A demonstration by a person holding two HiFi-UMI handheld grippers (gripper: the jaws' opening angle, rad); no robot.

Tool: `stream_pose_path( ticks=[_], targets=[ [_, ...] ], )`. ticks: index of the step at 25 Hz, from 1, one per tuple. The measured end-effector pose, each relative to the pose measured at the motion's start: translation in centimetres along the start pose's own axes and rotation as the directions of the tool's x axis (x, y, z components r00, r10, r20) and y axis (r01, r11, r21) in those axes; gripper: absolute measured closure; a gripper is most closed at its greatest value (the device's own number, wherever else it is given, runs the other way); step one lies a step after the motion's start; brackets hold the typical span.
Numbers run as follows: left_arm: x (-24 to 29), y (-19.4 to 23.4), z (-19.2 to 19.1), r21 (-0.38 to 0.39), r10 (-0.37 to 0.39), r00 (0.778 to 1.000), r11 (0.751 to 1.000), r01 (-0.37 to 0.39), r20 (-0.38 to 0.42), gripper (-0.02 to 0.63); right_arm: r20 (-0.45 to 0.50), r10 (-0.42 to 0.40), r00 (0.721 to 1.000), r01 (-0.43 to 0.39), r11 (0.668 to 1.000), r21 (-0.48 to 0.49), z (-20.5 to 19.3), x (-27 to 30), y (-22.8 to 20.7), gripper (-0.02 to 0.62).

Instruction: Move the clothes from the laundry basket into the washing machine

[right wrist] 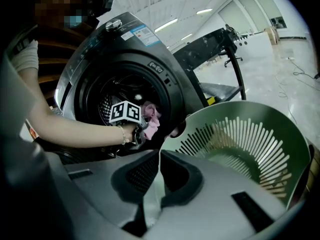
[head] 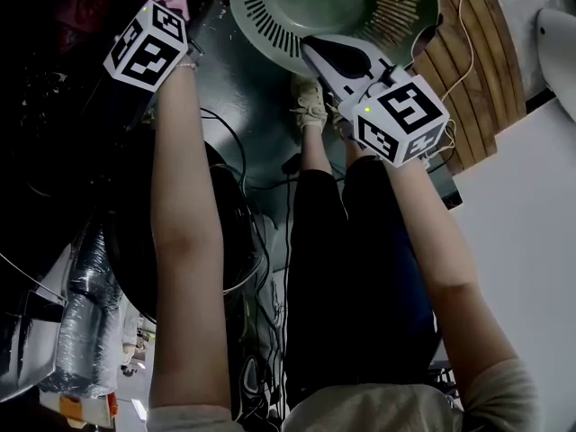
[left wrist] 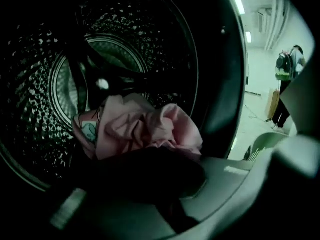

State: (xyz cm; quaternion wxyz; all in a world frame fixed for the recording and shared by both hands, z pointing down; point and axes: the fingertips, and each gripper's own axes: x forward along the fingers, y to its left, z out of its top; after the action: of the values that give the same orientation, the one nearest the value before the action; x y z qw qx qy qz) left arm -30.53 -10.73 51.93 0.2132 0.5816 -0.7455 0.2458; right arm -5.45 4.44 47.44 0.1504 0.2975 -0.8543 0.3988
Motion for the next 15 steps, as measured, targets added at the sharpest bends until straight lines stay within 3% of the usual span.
stream_pose_path(
  ticks=[5, 9, 15],
  targets=[
    [1.7, 3.4, 2.5, 0.075, 0.104, 0.994, 0.991, -0.107, 0.034, 0.586, 0.003, 0.001, 1.000, -0.001, 1.000, 0.001, 0.2, 0.3, -0.4, 0.578],
    [1.2, 5.8, 5.4, 0.090, 0.212, 0.972, 0.971, -0.221, 0.099, 0.586, 0.006, 0.009, 1.000, -0.009, 1.000, -0.002, 0.4, 0.3, -0.3, 0.578],
    [0.9, 4.0, 1.7, 0.057, 0.133, 0.991, 0.990, -0.132, -0.017, 0.570, 0.003, 0.009, 1.000, -0.009, 1.000, 0.001, 0.0, -0.1, -0.2, 0.578]
  ],
)
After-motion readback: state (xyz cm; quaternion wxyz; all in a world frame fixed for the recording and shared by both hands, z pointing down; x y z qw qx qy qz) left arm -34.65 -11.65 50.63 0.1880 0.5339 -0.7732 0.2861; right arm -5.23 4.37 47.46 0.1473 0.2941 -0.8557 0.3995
